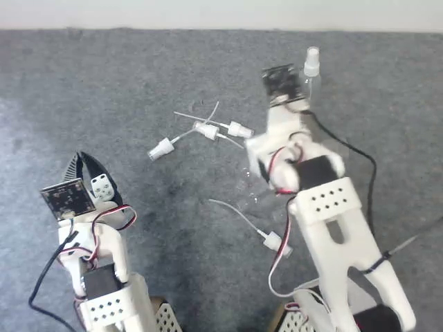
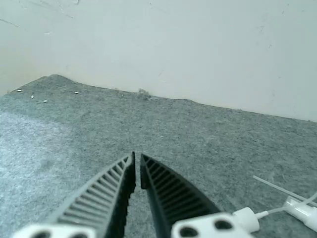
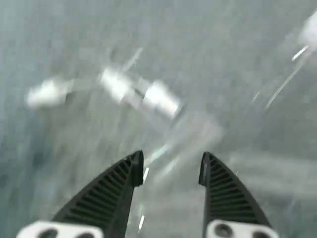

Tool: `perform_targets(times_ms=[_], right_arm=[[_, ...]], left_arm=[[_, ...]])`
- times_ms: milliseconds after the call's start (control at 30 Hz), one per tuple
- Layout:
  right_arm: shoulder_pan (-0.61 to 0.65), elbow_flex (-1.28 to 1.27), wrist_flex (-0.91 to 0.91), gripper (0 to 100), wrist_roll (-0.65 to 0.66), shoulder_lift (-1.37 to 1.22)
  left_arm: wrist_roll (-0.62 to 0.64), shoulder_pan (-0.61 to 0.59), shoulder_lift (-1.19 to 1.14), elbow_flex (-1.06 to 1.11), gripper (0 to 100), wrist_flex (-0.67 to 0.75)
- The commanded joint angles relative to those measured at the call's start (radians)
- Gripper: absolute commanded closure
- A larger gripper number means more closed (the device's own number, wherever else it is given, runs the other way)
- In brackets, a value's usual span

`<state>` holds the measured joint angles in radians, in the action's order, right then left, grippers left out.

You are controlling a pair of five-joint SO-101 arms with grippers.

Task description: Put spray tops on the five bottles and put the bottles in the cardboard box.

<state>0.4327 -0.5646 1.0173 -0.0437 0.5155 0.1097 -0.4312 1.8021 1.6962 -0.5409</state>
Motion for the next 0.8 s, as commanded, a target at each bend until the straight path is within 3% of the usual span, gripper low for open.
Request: perform_targets(times_ms=[0,267,467,767], right_arm=[[0.058,0.008,0.120,83.6,0.002,0.045],[0.166,-0.037,0.295,83.6,0.002,0.044],[0.246,-0.209,0.188,83.6,0.002,0.042],[0.249,-0.318,0.028,83.6,0.002,0.041]], left_arm=[[-0.009,-0.005,0.015,-0.012,99,-0.002],[-0.009,-0.006,0.015,-0.012,99,0.000],[-0.009,-0.006,0.015,-0.012,99,-0.002],[-0.009,-0.005,0.015,-0.012,99,-0.003]])
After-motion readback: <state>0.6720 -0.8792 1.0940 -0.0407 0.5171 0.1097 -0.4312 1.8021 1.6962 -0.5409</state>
